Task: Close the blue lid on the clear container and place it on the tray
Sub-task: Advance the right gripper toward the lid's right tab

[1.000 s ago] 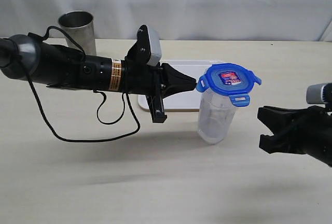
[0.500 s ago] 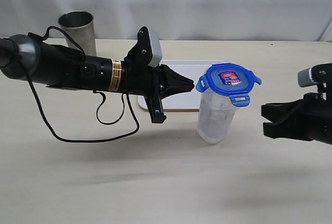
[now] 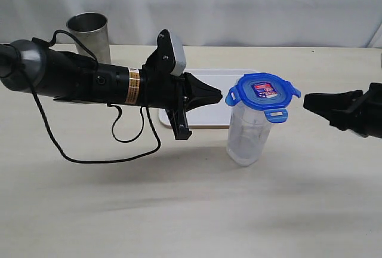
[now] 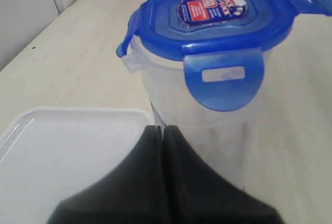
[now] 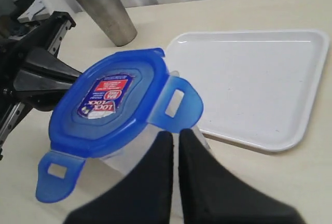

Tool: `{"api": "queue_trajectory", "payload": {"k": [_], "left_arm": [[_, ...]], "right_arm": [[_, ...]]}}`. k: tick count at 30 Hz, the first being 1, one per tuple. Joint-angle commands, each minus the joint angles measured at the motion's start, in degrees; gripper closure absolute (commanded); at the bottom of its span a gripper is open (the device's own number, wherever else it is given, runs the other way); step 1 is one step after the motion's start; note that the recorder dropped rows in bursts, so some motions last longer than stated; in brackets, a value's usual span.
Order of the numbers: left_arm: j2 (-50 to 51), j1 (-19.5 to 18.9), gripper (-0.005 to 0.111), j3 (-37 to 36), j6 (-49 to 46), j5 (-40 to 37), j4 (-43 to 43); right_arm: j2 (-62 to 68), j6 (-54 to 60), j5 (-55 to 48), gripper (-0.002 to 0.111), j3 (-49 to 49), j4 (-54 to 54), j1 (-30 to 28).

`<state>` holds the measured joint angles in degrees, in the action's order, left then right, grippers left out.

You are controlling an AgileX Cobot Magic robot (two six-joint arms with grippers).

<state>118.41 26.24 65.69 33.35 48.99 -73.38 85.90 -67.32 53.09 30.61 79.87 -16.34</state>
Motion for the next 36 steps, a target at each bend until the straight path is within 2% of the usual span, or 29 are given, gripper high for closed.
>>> {"api": "queue_trajectory", "payload": {"k": [1, 24, 31, 36], "left_arm": [[-0.1, 0.31, 0.107, 0.35, -0.26, 0.03, 1.21], [-0.1, 0.31, 0.107, 0.35, -0.54, -0.07, 2.1], [-0.62, 0.31, 0.107, 0.35, -0.54, 0.14, 2.1], [-2.85, 0.31, 0.107, 0.35, -0.54, -0.27, 2.1]], "right_arm": [[5.17, 0.3, 4.21, 0.104, 2.8, 0.17, -0.43], [10.27, 5.03, 6.86, 0.104, 3.33, -5.97, -0.17], [10.27, 6.7, 3.62, 0.104, 3.33, -8.98, -0.17], [10.27, 5.35, 5.11, 0.104, 3.33, -5.88, -0.17]]}}
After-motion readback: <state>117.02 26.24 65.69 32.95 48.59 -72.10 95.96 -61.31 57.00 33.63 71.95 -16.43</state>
